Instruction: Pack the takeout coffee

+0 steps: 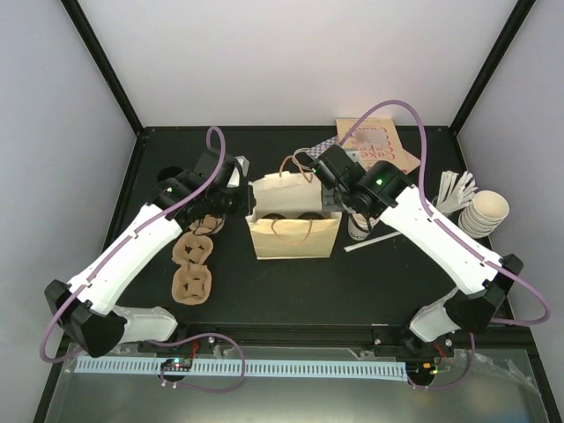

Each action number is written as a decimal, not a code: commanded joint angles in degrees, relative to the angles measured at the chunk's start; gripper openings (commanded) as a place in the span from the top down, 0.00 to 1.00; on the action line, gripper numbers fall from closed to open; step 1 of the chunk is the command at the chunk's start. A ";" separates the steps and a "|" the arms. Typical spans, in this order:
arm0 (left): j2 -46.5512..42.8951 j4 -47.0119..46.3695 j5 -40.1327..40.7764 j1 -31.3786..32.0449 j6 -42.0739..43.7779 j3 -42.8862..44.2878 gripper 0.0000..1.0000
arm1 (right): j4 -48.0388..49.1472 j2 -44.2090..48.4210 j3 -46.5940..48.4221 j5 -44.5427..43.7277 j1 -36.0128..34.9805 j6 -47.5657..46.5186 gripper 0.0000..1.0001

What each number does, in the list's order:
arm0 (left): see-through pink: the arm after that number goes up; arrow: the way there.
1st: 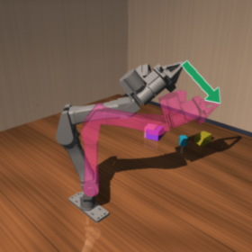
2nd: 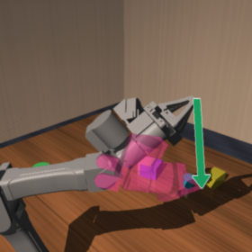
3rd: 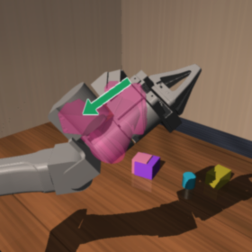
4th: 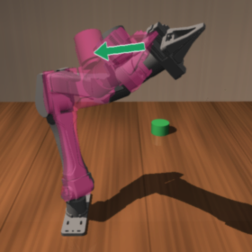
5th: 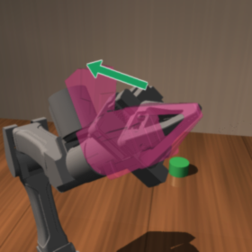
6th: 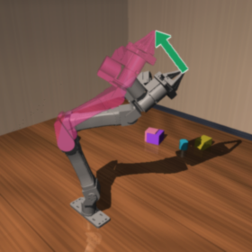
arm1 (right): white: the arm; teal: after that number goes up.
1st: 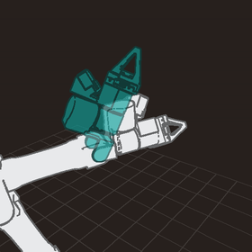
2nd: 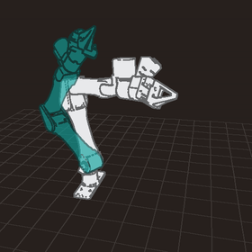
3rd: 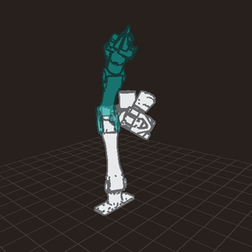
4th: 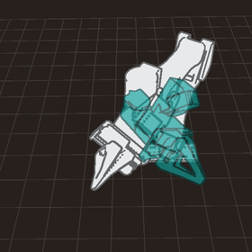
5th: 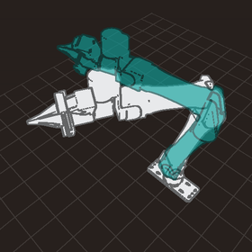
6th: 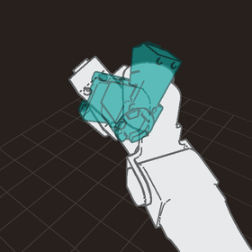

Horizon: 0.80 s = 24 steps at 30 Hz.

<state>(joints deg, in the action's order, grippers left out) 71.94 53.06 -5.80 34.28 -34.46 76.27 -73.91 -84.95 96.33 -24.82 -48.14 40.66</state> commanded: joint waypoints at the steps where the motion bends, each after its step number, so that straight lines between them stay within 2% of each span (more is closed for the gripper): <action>1: 1.09 -1.33 -1.78 -1.43 1.67 3.80 0.90 | 1.85 -1.23 1.97 1.10 1.69 -2.54 0.86; 4: 2.91 -0.31 -2.35 -1.97 1.76 4.78 0.69 | 2.88 -0.61 1.56 1.34 2.13 -3.03 0.71; 7: 2.67 0.62 -2.60 -2.26 2.18 5.67 0.50 | 2.22 -0.17 2.77 0.80 2.29 -3.22 0.68; 9: 1.96 1.34 -3.45 -2.38 2.55 6.78 0.41 | 1.46 0.31 4.08 0.35 2.35 -3.36 0.61; 11: 0.46 1.97 -4.26 -2.41 2.68 7.88 0.31 | 0.47 0.99 5.34 -0.48 2.38 -3.34 0.60; 16: -4.90 1.77 -1.59 -2.46 3.37 8.44 0.19 | -0.98 4.14 6.38 -3.87 2.49 -2.80 0.59; 24: -10.83 6.00 0.73 -6.19 5.70 9.79 0.10 | -3.29 12.70 1.49 -8.94 4.78 2.74 0.54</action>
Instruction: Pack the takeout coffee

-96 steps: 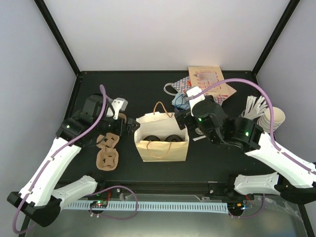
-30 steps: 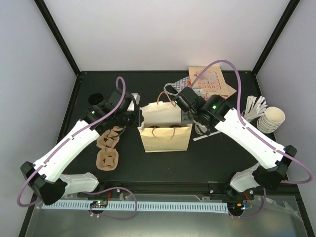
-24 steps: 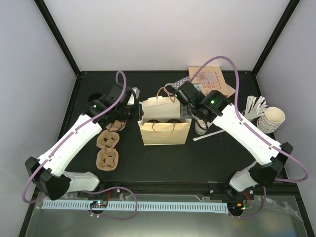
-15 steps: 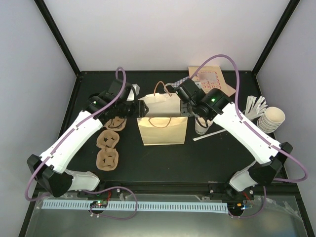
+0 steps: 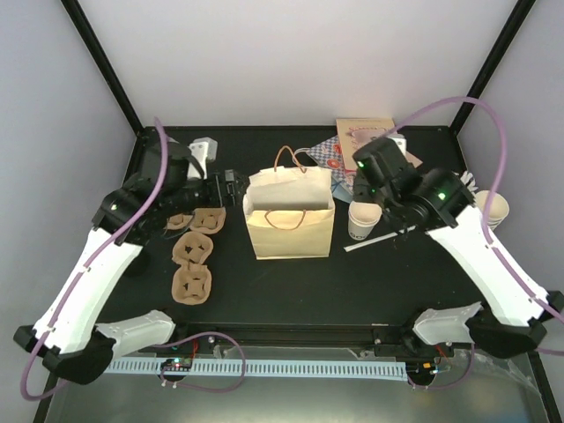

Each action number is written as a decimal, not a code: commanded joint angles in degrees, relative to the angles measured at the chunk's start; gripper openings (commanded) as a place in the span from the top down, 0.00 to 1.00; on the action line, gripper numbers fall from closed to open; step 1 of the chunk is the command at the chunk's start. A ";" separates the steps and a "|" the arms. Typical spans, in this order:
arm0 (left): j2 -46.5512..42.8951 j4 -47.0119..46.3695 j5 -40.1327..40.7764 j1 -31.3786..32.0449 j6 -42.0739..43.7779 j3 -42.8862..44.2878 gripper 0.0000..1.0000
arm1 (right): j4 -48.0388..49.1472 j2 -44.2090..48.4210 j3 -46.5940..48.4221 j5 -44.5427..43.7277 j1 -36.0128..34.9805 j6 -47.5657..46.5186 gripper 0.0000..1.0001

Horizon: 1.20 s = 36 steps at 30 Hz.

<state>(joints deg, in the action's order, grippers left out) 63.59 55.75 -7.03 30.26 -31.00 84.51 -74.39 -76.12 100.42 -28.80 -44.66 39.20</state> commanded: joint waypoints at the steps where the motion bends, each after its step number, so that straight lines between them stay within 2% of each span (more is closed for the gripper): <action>1: -3.31 3.47 1.91 -2.93 2.61 1.11 0.10 | -3.01 5.18 -3.97 -5.53 1.67 5.28 0.55; 5: -6.65 3.13 1.29 -6.15 4.49 -2.37 0.08 | -2.14 10.93 -12.13 -5.29 4.16 9.09 0.55; 9: -9.82 2.21 -2.01 -8.78 5.62 -6.27 0.06 | 0.05 15.68 -21.38 -1.31 8.20 12.06 0.56; 13: -12.26 1.29 -3.19 -9.72 6.76 -9.77 0.05 | 3.66 18.23 -29.62 2.41 11.76 15.05 0.58; 17: -14.13 0.94 -3.51 -10.04 8.08 -12.02 0.04 | 3.81 18.76 -33.97 1.20 12.26 21.57 0.59; 23: -16.64 -0.34 -3.65 -10.13 8.94 -15.54 0.03 | 7.22 20.62 -40.93 2.16 13.02 25.67 0.50; 31: -19.52 -2.94 -2.98 -10.13 9.37 -20.08 0.03 | 10.27 22.33 -48.35 5.09 16.80 30.25 0.48; 36: -19.72 -3.14 -2.24 -10.13 10.20 -21.19 0.02 | 11.62 22.29 -50.51 5.68 18.64 32.04 0.39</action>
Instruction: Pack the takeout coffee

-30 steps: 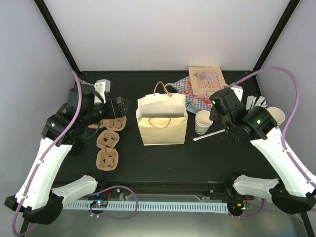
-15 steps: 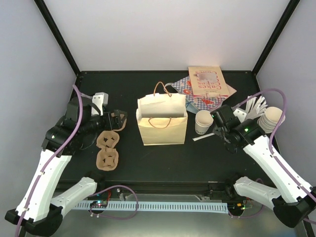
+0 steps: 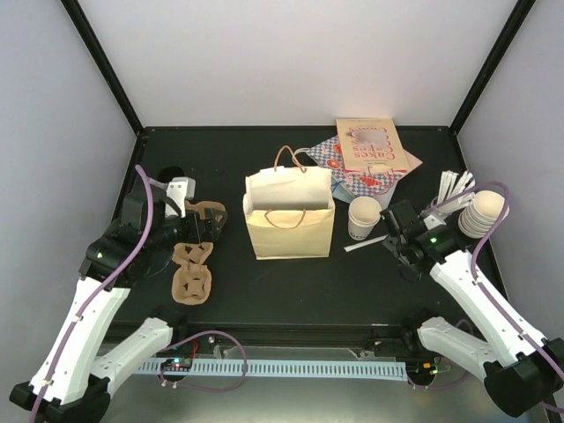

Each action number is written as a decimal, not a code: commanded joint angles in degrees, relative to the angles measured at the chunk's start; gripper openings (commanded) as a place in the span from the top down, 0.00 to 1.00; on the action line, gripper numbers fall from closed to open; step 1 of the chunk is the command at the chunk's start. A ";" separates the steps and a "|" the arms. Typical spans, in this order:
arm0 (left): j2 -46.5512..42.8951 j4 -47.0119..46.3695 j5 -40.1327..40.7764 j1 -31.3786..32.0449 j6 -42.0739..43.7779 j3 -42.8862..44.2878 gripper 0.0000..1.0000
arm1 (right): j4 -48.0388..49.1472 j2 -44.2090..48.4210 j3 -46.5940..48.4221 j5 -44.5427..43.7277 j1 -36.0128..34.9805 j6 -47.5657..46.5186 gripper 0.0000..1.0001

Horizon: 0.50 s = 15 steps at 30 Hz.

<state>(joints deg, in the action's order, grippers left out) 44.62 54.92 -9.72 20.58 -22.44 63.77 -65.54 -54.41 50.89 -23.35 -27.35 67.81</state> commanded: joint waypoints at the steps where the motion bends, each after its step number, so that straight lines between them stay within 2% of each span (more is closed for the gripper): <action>1: -0.86 -2.40 0.77 -0.45 1.81 -0.79 0.02 | 3.05 0.47 -1.17 0.43 1.80 3.52 0.38; 4: -1.91 -3.04 2.23 -0.45 2.65 -2.09 0.02 | 4.08 0.40 -1.70 1.00 3.27 3.64 0.34; 6: -3.16 -3.88 3.58 -0.45 3.19 -3.29 0.02 | 4.75 0.47 -2.29 1.98 4.58 3.58 0.21; 9: -5.40 -5.41 4.98 -0.45 4.24 -5.49 0.02 | 6.91 0.75 -3.43 4.31 6.73 1.75 0.09; 10: -6.02 -5.84 5.07 -0.45 4.57 -6.25 0.02 | 7.63 0.72 -3.77 5.15 7.34 1.20 0.02; 15: -8.23 -8.78 4.78 -0.45 4.76 -9.74 0.02 | 8.21 -0.19 -4.31 5.58 8.30 2.09 0.00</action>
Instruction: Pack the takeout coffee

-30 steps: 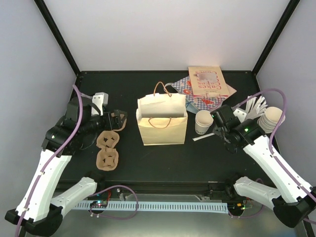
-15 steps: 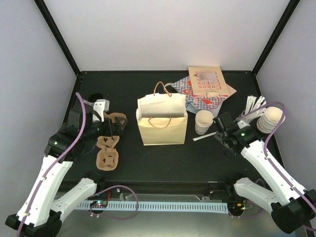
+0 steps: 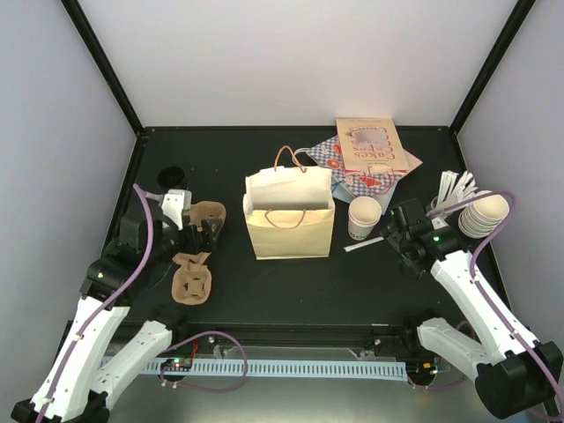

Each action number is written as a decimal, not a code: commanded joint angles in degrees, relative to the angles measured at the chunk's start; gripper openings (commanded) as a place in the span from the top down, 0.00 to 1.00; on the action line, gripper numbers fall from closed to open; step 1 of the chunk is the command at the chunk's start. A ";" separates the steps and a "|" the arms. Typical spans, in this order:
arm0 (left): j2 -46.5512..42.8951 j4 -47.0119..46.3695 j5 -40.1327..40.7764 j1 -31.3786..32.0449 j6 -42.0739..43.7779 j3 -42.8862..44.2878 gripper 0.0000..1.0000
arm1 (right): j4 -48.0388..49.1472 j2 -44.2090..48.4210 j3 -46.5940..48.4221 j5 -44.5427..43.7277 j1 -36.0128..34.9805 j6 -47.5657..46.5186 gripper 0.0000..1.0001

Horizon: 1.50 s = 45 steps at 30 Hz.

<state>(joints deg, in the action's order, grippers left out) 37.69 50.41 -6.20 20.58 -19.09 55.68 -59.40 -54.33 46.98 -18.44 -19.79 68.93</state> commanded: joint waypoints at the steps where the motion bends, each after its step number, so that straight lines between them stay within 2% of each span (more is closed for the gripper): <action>1: -1.49 -4.79 1.23 -0.45 1.49 -2.23 0.02 | 1.96 -0.70 -0.40 0.57 0.79 1.52 0.03; 4: -1.74 -6.09 1.12 -0.45 2.13 -3.74 0.02 | 2.21 -2.53 -0.44 0.86 1.34 2.55 0.08; 7: -1.99 -7.20 0.99 -0.45 2.97 -5.24 0.02 | 2.40 -4.50 -0.32 1.13 1.93 4.04 0.20; 10: -2.39 -8.38 1.34 -0.45 3.55 -6.91 0.02 | 2.34 -6.33 0.27 1.23 2.43 4.89 0.27; 15: -3.71 -10.09 1.96 -0.45 4.47 -9.51 0.02 | 3.66 -8.40 0.91 0.87 2.43 5.20 0.24; 19: -5.47 -12.22 1.82 -0.41 4.93 -11.91 0.02 | 4.38 -10.39 1.34 0.77 2.47 5.79 0.31; 25: -6.03 -12.91 1.43 -0.45 5.34 -12.69 0.02 | 6.04 -13.86 2.11 1.65 2.44 6.41 0.33; 28: -5.99 -12.97 1.15 -0.45 5.47 -12.79 0.02 | 6.15 -15.63 2.66 1.50 2.48 6.97 0.37; 33: -6.22 -12.98 1.47 -0.46 5.38 -12.96 0.02 | 8.24 -18.25 2.40 1.34 2.89 7.55 0.36; 37: -6.21 -13.12 1.74 -0.45 5.40 -13.04 0.02 | 10.74 -21.05 2.19 4.54 4.89 5.82 0.45; 45: -5.88 -13.07 1.81 -0.45 5.38 -13.10 0.02 | 14.88 -26.52 2.01 10.83 9.07 4.19 0.48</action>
<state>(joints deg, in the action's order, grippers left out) 32.21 38.96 -5.13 20.58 -14.87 42.76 -48.10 -79.29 48.25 -11.14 -12.23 73.65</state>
